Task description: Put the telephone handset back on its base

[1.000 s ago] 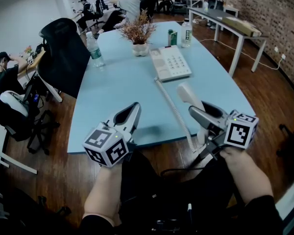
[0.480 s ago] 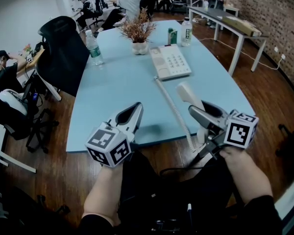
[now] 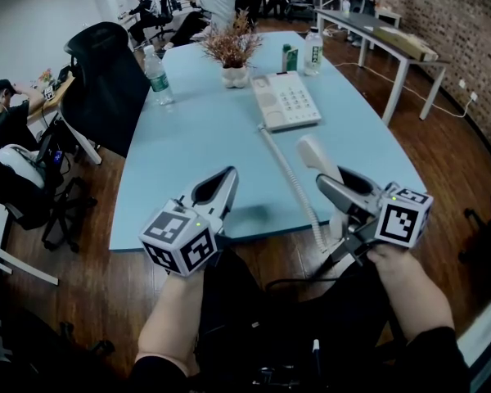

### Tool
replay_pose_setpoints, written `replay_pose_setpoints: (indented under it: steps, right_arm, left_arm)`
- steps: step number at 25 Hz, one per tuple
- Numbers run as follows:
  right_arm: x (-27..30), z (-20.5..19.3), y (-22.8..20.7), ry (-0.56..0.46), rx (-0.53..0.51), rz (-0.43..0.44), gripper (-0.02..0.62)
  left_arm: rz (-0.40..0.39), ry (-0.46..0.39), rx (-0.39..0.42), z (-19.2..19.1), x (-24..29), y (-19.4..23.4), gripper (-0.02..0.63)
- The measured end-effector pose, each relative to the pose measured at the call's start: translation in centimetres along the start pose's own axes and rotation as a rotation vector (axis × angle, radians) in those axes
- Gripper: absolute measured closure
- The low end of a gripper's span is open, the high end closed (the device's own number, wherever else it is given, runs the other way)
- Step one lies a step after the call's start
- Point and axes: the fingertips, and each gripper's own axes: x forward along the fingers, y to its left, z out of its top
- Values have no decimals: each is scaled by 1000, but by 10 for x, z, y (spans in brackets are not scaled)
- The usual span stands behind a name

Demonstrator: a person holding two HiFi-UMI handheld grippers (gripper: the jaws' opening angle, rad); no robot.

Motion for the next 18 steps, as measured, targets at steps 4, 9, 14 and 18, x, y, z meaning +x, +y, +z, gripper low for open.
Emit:
replay_pose_setpoints:
  steps: [4, 9, 14, 18]
  right_arm:
    - [0, 0, -1, 2, 3, -3, 360]
    - [1, 0, -2, 1, 9, -4, 360]
    - [4, 8, 4, -27, 14, 3, 360]
    - [16, 20, 7, -12, -1, 18, 360]
  left_arm:
    - [5, -1, -6, 0, 0, 2, 609]
    - [9, -5, -16, 0, 0, 4, 609]
    - [11, -3, -13, 1, -3, 6, 609]
    - [20, -1, -20, 2, -1, 10, 609]
